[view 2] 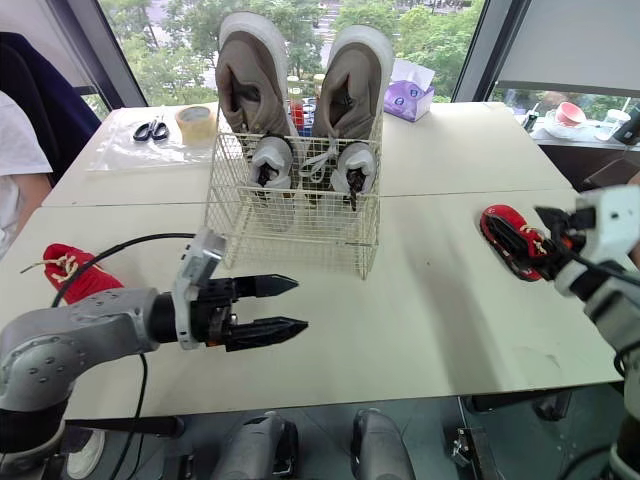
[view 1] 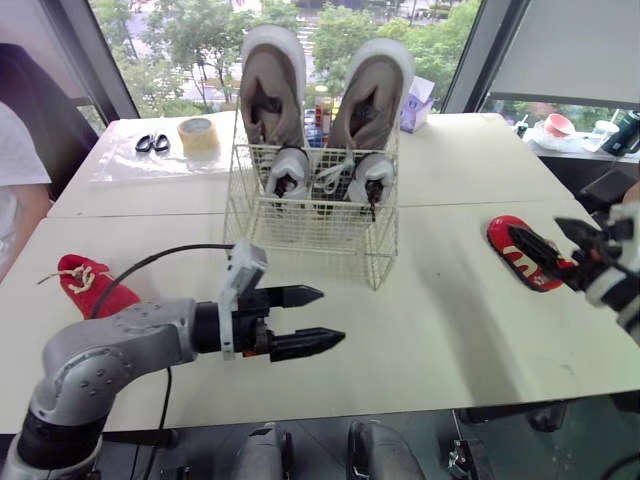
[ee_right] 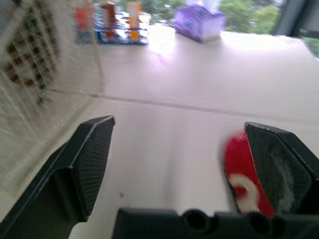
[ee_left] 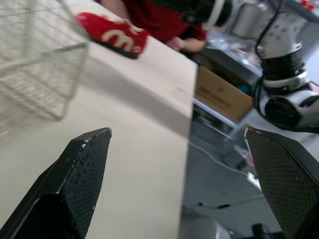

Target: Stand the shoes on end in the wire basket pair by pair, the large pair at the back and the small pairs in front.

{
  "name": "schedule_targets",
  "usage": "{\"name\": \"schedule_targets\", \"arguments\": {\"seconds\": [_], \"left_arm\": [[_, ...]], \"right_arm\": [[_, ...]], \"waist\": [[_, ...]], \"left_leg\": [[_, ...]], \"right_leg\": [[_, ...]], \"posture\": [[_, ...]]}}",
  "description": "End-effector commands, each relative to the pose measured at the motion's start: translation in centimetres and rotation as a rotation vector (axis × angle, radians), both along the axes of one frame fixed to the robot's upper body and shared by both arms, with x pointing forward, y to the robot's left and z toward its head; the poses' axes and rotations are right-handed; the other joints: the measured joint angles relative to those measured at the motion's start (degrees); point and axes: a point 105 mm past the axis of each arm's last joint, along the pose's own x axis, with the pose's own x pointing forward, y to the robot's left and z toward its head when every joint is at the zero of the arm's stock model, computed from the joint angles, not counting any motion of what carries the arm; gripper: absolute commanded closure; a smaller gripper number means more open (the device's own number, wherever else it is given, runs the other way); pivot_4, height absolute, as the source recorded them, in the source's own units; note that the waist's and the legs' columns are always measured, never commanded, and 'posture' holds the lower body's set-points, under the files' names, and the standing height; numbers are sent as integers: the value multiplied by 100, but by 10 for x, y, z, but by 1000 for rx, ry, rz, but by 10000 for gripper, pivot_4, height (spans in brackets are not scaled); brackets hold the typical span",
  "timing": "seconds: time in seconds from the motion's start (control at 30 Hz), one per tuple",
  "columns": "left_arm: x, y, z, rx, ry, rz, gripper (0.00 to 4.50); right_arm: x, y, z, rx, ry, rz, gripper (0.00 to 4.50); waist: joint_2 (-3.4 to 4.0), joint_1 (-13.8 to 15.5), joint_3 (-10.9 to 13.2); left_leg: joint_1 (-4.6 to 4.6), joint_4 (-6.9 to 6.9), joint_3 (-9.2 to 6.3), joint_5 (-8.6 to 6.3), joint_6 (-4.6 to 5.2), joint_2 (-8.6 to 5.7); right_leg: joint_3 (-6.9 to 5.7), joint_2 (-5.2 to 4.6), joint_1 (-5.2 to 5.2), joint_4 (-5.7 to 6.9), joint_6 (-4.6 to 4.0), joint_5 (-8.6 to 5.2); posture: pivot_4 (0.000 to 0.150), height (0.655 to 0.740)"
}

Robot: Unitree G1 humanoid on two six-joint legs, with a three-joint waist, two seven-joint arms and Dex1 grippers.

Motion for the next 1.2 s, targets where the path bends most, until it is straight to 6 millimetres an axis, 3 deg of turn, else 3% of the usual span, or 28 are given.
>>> {"name": "schedule_targets", "arguments": {"seconds": [0.03, 0.27, 0.87, 1.2], "left_arm": [[7, 0, 9, -3, -61, -24, 779], [17, 8, 15, 49, -102, -31, 779], [22, 24, 23, 112, -140, 31, 779], [23, 28, 23, 137, -154, 69, 779]], "right_arm": [[-16, -9, -7, -21, -32, -61, 0], [-13, -18, -41, -1, -11, -99, 0], [28, -59, -55, 11, -72, -199, 0], [69, -75, -77, 6, 18, -149, 0]], "waist": [[4, -3, -1], [18, -41, -6], [27, -22, -5], [27, -40, -4]], "left_leg": [[-1, 0, -1, 0, 0, -1], [1, -3, 3, -1, 1, 0], [0, -4, 2, -1, 2, -2], [2, -3, 5, 1, 3, -5]], "right_leg": [[0, -1, 0, 0, 0, -1], [4, 1, -5, -2, -1, -11], [5, 0, -5, -3, -8, -8], [10, 0, -3, -1, -11, -5]], "posture": [[1500, 7400], [1500, 7400], [1500, 7400], [1500, 7400]]}}
